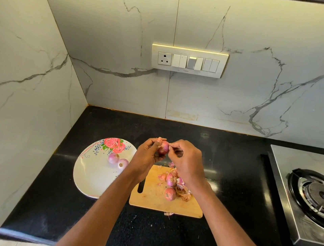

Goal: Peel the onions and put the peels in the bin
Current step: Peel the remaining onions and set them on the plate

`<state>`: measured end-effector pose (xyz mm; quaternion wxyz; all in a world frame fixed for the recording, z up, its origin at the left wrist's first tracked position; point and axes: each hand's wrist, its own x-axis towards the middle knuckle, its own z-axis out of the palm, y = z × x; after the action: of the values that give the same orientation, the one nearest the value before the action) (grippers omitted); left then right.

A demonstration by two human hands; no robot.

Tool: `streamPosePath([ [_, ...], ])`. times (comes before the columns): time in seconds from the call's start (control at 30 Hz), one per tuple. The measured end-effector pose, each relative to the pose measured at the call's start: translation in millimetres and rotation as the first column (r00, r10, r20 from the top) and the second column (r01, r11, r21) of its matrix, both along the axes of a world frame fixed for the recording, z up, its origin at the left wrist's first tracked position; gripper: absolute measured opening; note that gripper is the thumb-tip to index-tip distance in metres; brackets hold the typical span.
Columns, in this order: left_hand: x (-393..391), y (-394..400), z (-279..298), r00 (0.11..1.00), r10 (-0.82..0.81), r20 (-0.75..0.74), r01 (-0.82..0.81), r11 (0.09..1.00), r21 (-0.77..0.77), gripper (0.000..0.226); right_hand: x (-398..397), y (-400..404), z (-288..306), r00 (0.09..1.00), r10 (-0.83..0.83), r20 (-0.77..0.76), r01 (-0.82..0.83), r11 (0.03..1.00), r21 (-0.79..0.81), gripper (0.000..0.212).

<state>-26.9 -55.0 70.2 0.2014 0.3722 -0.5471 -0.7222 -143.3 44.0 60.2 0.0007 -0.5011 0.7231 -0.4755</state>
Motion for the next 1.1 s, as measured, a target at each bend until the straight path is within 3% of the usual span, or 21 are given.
streamPosePath([
  [0.33,3.2,3.4,6.4,0.995,-0.015,-0.097,0.024,0.995,0.094,0.024,-0.8,1.1,2.4,0.997,-0.021,0.077,0.023,1.0,-0.022,0.009],
  [0.47,3.6,3.1,7.7,0.992,0.0,-0.124,0.017,0.991,0.136,0.024,0.0,0.2,1.7,0.969,-0.086,0.233,0.09,0.996,-0.006,0.01],
  [0.6,3.1,3.3,5.7,0.991,0.02,-0.13,0.0,0.988,0.158,0.025,2.5,0.1,1.5,0.885,-0.133,0.447,0.132,0.991,0.033,0.01],
  [0.77,2.9,1.5,6.2,0.995,0.036,-0.093,-0.024,0.991,0.132,0.024,-7.1,1.7,2.1,0.801,-0.009,0.599,-0.053,0.995,0.086,0.026],
  [0.87,3.1,1.4,9.4,0.993,0.027,-0.114,-0.011,0.99,0.138,0.025,-7.2,1.7,4.1,0.82,0.033,0.572,-0.11,0.989,0.1,0.032],
  [1.1,0.0,1.0,12.1,0.993,-0.036,-0.115,0.045,0.996,0.078,0.024,-12.8,0.0,5.1,0.836,-0.009,0.549,-0.041,0.996,0.078,0.012],
])
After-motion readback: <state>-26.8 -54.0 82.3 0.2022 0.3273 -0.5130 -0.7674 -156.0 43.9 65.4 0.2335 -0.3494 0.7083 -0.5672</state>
